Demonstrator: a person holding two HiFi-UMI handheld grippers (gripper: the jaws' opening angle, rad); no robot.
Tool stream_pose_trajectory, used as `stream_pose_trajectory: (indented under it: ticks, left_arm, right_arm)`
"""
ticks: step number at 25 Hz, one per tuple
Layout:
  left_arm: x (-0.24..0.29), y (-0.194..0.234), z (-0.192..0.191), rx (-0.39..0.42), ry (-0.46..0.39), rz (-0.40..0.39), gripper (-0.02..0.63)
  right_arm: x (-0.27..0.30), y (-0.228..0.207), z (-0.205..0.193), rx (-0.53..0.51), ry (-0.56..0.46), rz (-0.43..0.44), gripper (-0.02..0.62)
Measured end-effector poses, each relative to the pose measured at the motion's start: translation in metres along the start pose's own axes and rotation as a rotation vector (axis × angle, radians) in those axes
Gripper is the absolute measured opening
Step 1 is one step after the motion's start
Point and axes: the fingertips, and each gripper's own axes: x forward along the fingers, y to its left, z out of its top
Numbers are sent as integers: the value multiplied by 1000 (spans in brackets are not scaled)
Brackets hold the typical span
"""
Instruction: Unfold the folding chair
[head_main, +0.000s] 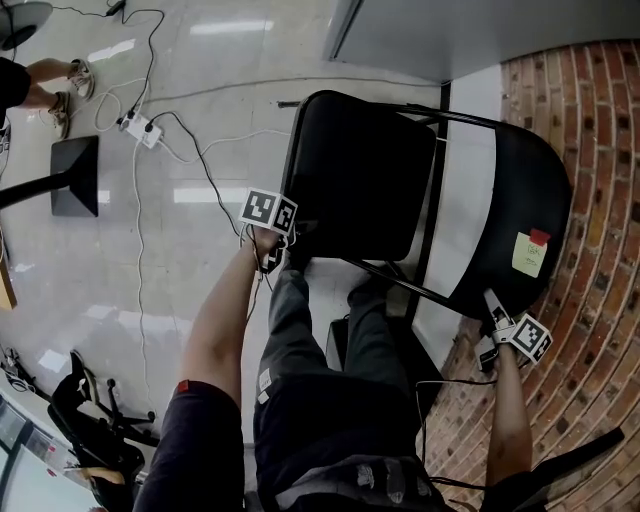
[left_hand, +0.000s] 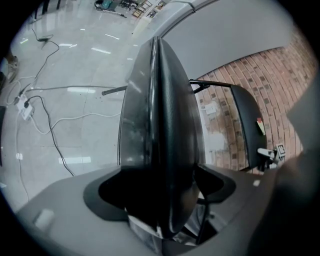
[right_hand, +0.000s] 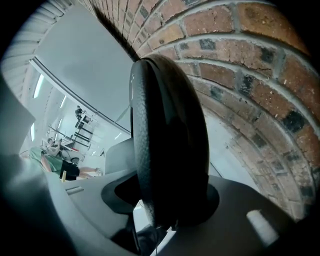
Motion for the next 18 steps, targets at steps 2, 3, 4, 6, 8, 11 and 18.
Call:
stream_pose_trajectory:
  ticks: [2,3,4,6,8,11,18]
  left_arm:
    - [-1,4,0,2,-8,-1,416]
    - [-1,6,0,2,-12,-1,416]
    - [-1,9,0,0,-15,-1,417]
    - [-2,16,0,-4,-15,-3,419]
    - [-2,22,0,-5,-12,-9,420]
    - [-4,31,-3,-7,-7,-17,423]
    - [-8,66,-4,-19,-3,-50,425]
  right_arm:
    - [1,4,-2,-1,4,-1,179]
    - [1,7,-3,-6,5,-7,179]
    - [1,9,-4,-15,6,-16,178]
    - [2,17,-7,-20,5,-12,175]
    - [4,27,-11,-12,-1,5,173]
    - [3,39,-18,-13,-4,-1,170]
    - [20,76,-30,-49,-12,0,166]
